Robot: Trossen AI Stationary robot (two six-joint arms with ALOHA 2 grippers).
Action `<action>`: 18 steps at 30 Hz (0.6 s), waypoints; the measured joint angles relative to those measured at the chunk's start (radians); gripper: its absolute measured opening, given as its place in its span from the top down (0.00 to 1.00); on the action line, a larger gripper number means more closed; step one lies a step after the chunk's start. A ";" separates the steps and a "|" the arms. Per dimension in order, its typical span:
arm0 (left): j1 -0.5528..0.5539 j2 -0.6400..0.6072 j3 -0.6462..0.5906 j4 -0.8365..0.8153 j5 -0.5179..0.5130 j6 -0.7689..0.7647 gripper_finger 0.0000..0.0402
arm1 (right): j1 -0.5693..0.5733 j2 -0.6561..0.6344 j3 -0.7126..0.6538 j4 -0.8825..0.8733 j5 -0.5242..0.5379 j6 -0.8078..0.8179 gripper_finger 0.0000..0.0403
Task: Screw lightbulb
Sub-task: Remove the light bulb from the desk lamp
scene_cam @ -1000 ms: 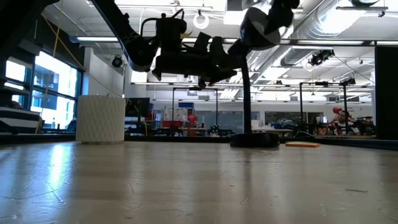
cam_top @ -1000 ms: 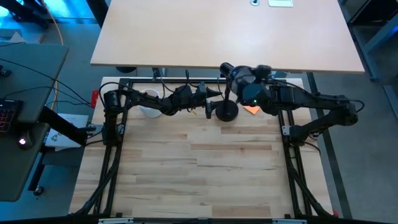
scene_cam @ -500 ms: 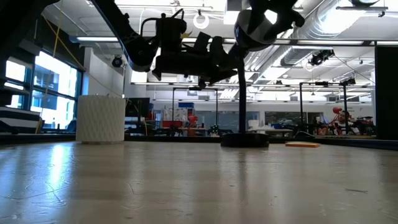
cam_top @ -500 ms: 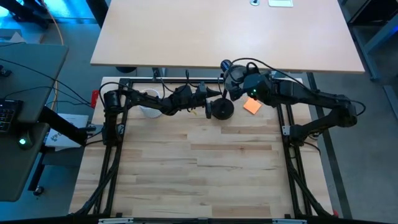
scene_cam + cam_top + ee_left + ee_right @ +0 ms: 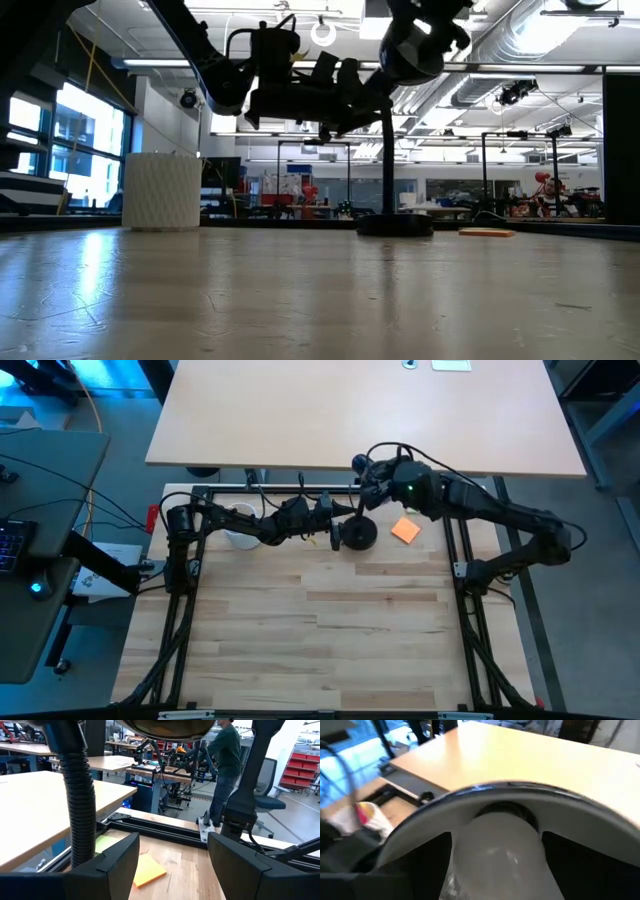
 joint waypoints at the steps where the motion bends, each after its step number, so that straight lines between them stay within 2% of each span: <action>1: 0.000 0.000 0.000 0.000 0.000 0.000 0.43 | -0.012 0.007 0.000 -0.003 -0.007 -0.008 0.24; 6: 0.000 0.000 0.000 0.000 0.000 0.000 0.43 | -0.049 0.044 0.000 0.001 -0.074 -0.120 0.24; 12: 0.000 0.000 0.000 -0.002 0.000 0.000 0.43 | -0.048 0.055 0.000 0.035 -0.062 -0.343 0.24; 14: 0.000 0.000 0.000 -0.003 0.000 0.000 0.43 | -0.041 0.054 0.000 0.047 -0.043 -0.458 0.24; 18: 0.000 0.000 0.000 -0.003 0.000 0.000 0.43 | -0.024 0.052 0.000 0.033 0.022 -0.855 0.24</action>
